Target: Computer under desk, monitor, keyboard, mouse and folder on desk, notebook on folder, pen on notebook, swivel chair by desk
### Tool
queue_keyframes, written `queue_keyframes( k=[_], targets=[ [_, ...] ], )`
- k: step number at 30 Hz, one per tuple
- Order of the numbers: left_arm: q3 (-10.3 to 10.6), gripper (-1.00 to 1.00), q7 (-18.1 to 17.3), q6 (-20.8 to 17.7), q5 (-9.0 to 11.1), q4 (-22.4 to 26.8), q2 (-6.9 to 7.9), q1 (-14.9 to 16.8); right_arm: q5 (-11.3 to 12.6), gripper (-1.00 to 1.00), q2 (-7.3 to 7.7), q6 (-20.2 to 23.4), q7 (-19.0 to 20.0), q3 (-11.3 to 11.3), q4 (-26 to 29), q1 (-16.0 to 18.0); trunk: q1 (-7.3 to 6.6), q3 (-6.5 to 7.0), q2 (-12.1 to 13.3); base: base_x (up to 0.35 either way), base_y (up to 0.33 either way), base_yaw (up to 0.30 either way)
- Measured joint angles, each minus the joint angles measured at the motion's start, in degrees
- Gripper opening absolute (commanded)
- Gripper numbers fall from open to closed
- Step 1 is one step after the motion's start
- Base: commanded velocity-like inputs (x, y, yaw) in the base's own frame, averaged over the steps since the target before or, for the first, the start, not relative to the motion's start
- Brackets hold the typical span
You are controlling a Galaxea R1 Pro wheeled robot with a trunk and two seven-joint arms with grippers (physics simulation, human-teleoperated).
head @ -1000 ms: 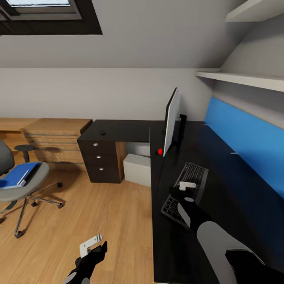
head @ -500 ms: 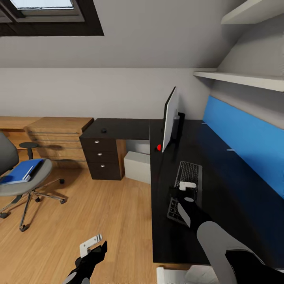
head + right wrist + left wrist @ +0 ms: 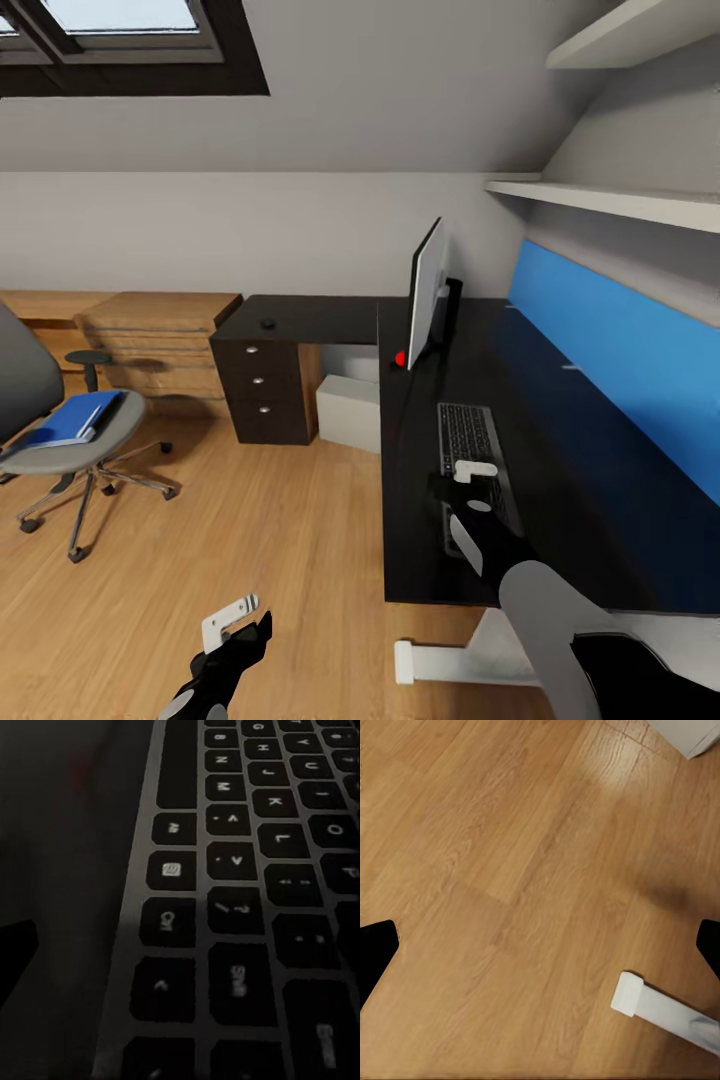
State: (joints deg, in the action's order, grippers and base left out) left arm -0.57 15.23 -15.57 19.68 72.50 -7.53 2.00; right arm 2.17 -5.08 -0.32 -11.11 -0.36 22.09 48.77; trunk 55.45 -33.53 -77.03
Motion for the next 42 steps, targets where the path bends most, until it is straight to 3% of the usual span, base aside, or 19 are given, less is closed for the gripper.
queue_keyframes(
  k=[20,29,42],
  targets=[
    [0.0,1.00,0.0,0.0,0.0,-0.1,0.00,0.0,0.1,1.00,-0.01,0.0,0.0,0.0,-0.2,0.0,0.01,0.00,0.0,-0.244,0.000,0.000],
    [0.0,1.00,-0.1,0.0,0.0,-0.1,0.00,0.0,0.0,1.00,0.00,0.0,0.0,-0.1,-0.2,0.0,-0.02,0.00,0.0,-0.040,0.000,0.000],
    [0.0,1.00,0.1,0.0,0.0,-0.1,0.00,0.0,0.3,1.00,0.01,0.0,0.0,-0.3,-2.3,0.0,-2.87,2.32,5.2,0.000,0.000,0.000]
  ],
)
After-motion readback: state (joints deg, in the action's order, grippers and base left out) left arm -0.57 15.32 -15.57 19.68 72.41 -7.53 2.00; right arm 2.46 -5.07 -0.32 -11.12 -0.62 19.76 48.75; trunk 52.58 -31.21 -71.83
